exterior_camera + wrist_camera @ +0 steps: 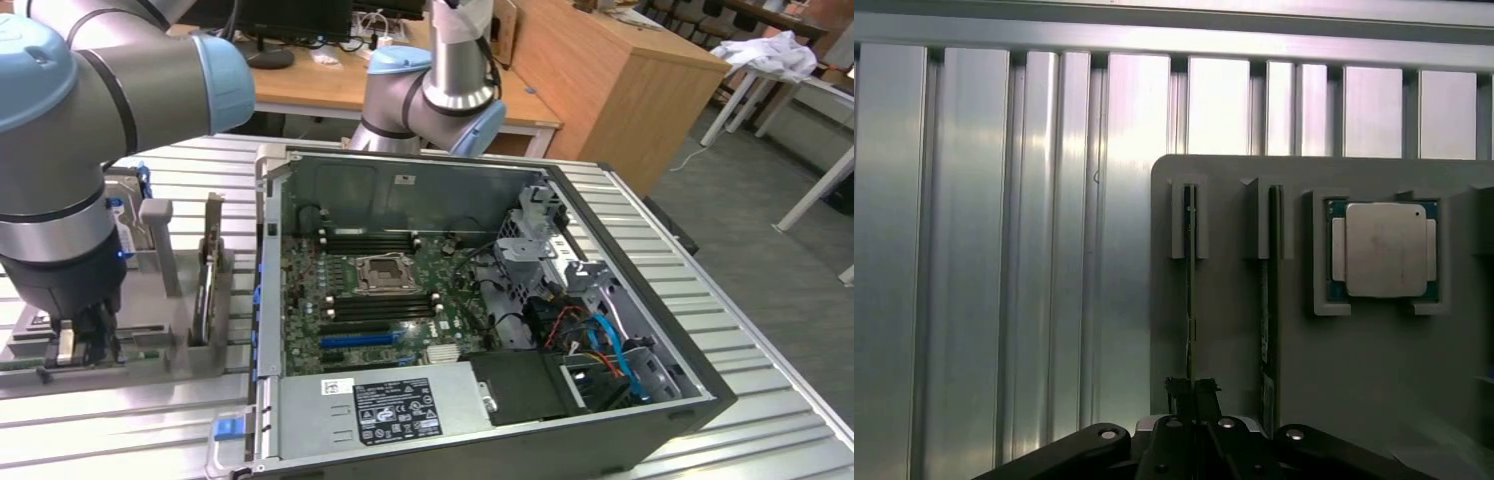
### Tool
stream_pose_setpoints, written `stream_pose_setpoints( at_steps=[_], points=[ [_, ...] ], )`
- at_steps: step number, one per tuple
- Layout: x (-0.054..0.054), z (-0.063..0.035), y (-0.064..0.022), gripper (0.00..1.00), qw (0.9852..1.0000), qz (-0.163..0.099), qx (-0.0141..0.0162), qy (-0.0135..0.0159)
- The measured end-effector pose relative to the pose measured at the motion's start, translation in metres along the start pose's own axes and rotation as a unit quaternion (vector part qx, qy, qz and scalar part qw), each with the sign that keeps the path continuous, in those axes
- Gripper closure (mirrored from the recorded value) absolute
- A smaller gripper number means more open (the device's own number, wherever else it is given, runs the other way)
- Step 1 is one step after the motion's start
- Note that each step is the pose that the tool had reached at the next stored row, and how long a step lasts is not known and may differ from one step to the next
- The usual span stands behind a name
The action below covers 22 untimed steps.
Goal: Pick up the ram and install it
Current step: 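Pick up the ram and move it above insertion slot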
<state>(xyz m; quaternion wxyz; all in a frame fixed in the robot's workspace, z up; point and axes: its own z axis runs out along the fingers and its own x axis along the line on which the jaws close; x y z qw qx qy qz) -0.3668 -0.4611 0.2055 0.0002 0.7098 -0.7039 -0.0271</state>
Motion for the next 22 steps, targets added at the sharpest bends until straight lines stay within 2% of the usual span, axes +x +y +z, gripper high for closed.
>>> stream_pose_setpoints(
  at_steps=[11, 22],
  points=[
    [0.0, -0.0089, 0.0004, 0.88, 1.0, 0.0, 0.0, -0.0001],
    [-0.001, -0.0286, 0.0011, 0.88, 1.0, 0.0, 0.0, 0.0]
  ],
)
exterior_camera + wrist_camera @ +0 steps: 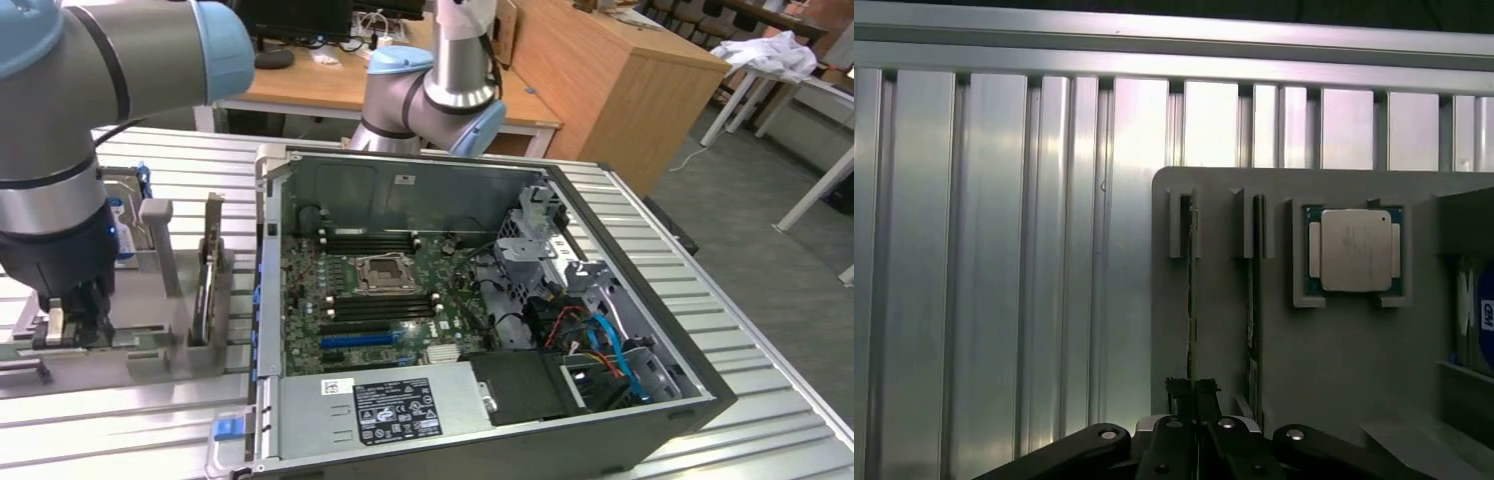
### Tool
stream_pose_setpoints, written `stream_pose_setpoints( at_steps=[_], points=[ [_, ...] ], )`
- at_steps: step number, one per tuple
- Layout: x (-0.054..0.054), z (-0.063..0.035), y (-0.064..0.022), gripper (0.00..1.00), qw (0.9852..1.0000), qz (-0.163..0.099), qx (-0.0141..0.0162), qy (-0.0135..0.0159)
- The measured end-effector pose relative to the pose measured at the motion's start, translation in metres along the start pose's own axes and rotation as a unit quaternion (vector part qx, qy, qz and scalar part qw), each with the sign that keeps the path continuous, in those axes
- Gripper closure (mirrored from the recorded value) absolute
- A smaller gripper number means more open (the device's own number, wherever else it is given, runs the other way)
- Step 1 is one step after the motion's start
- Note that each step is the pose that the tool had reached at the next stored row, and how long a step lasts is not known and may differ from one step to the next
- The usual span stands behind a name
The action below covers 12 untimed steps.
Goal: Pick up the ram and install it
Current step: 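Pick up the ram and move it above insertion slot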
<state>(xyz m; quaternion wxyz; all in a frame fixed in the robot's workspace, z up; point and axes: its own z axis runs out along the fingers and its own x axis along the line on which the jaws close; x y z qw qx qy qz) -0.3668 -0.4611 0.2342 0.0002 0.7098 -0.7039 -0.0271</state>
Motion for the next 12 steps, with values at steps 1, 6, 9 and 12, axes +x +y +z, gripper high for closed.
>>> stream_pose_setpoints(
  at_steps=[1, 6, 9, 12],
  points=[
    [0.0, -0.0022, 0.0001, 0.88, 1.0, 0.0, 0.0, 0.0],
    [-0.001, -0.016, 0.0006, 0.88, 1.0, 0.0, -0.0001, 0.0001],
    [-0.001, -0.0248, 0.001, 0.88, 1.0, 0.0, 0.0, 0.0],
    [-0.001, -0.0336, 0.0013, 0.88, 1.0, 0.0, 0.0, 0.0]
  ],
)
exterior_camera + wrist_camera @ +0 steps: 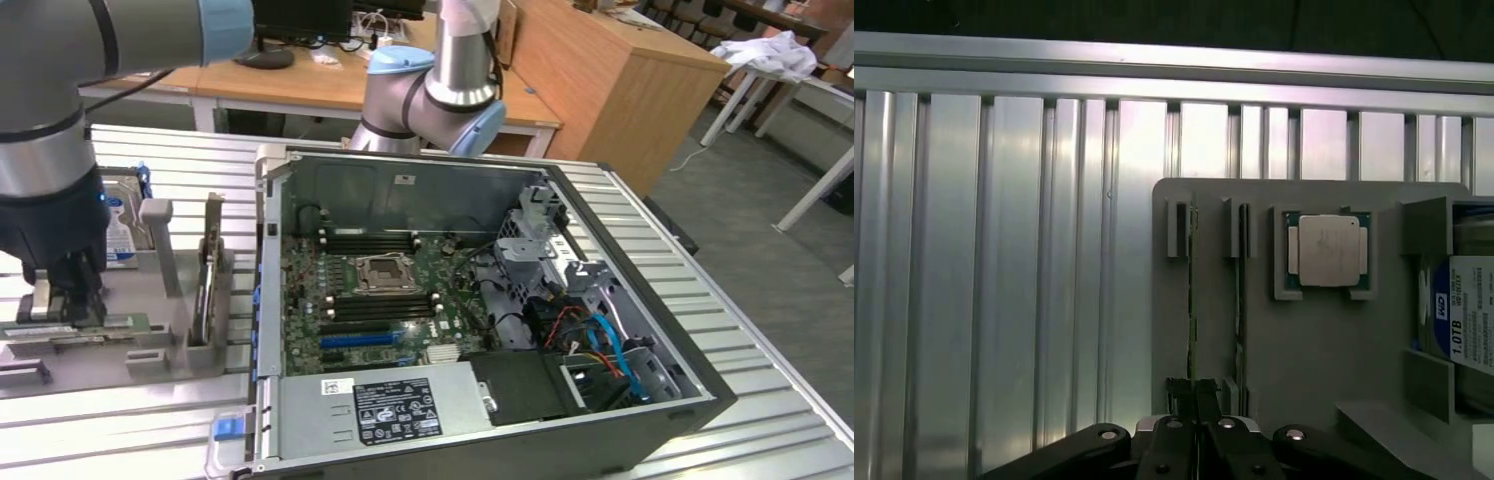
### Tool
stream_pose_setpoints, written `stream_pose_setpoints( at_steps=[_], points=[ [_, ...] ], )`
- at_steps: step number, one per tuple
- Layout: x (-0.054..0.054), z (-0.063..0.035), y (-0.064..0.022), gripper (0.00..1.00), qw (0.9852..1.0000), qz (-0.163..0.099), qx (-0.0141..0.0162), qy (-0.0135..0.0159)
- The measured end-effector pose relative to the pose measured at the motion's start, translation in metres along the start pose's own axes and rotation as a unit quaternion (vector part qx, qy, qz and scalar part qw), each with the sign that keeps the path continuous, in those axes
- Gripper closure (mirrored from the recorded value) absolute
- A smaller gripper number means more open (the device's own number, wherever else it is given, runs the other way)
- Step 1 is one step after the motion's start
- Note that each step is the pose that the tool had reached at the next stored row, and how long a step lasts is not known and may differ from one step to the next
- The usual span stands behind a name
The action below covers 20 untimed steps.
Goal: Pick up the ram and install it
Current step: 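Pick up the ram and move it above insertion slot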
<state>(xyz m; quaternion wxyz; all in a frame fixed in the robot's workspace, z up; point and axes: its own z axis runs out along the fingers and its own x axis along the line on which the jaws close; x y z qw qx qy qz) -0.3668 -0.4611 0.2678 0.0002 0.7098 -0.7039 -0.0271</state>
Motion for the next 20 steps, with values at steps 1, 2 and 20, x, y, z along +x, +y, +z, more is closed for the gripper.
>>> stream_pose_setpoints(
  at_steps=[1, 2, 20],
  points=[
    [0.0, -0.0029, 0.0001, 0.88, 1.0, 0.0, 0.0, 0.0],
    [0.0, -0.0059, 0.0002, 0.88, 1.0, 0.0, 0.0, 0.0],
    [-0.002, -0.0562, 0.002, 0.88, 1.0, 0.0, 0.0, 0.0]
  ],
)
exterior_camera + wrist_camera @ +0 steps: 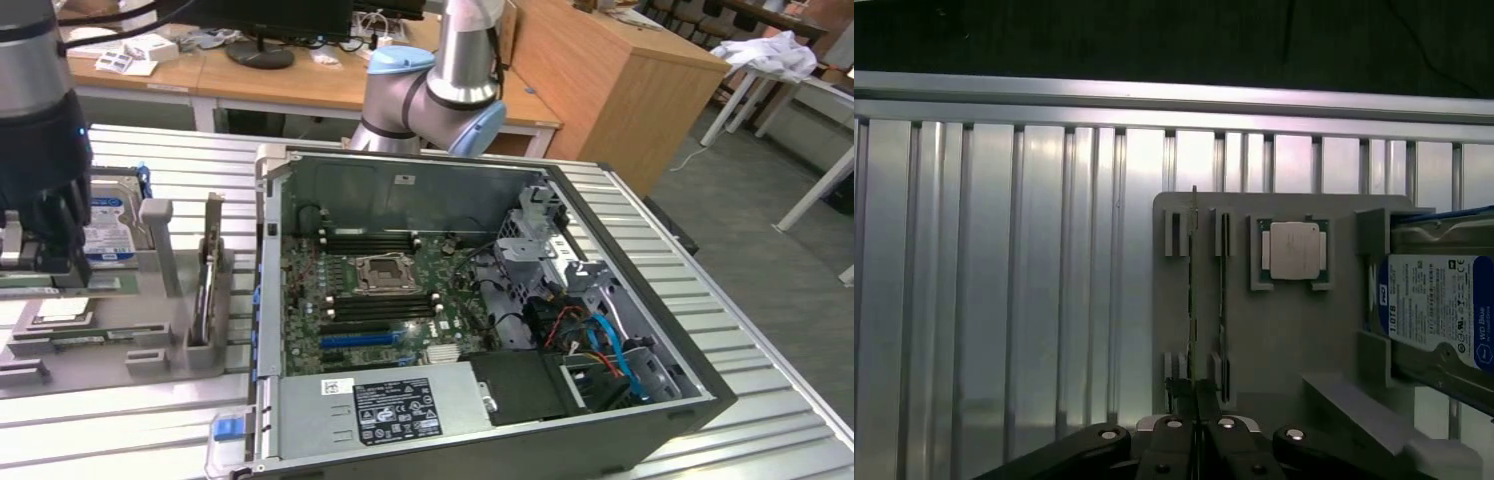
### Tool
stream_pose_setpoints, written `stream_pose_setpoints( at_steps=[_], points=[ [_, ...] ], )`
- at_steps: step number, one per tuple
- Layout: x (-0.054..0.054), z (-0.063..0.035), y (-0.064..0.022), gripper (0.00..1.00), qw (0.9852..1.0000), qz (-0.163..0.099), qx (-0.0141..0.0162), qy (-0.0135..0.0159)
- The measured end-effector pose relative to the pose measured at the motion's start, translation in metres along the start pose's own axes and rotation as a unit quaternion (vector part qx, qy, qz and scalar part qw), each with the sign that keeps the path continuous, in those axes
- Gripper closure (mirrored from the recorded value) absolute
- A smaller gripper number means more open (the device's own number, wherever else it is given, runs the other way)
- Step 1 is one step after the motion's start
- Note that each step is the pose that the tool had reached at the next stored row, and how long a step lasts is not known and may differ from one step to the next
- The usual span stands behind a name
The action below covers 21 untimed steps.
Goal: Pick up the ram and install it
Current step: 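Pick up the ram and move it above insertion slot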
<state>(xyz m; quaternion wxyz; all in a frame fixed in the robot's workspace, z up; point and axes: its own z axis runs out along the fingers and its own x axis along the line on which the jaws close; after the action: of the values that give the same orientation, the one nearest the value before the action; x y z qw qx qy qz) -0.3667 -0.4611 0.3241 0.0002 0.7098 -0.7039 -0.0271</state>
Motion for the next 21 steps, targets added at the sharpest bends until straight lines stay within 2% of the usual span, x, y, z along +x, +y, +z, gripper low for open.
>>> stream_pose_setpoints(
  at_steps=[21],
  points=[
    [-0.002, -0.048, 0.0018, 0.88, 1.0, 0.0, 0.0, 0.0]
  ],
)
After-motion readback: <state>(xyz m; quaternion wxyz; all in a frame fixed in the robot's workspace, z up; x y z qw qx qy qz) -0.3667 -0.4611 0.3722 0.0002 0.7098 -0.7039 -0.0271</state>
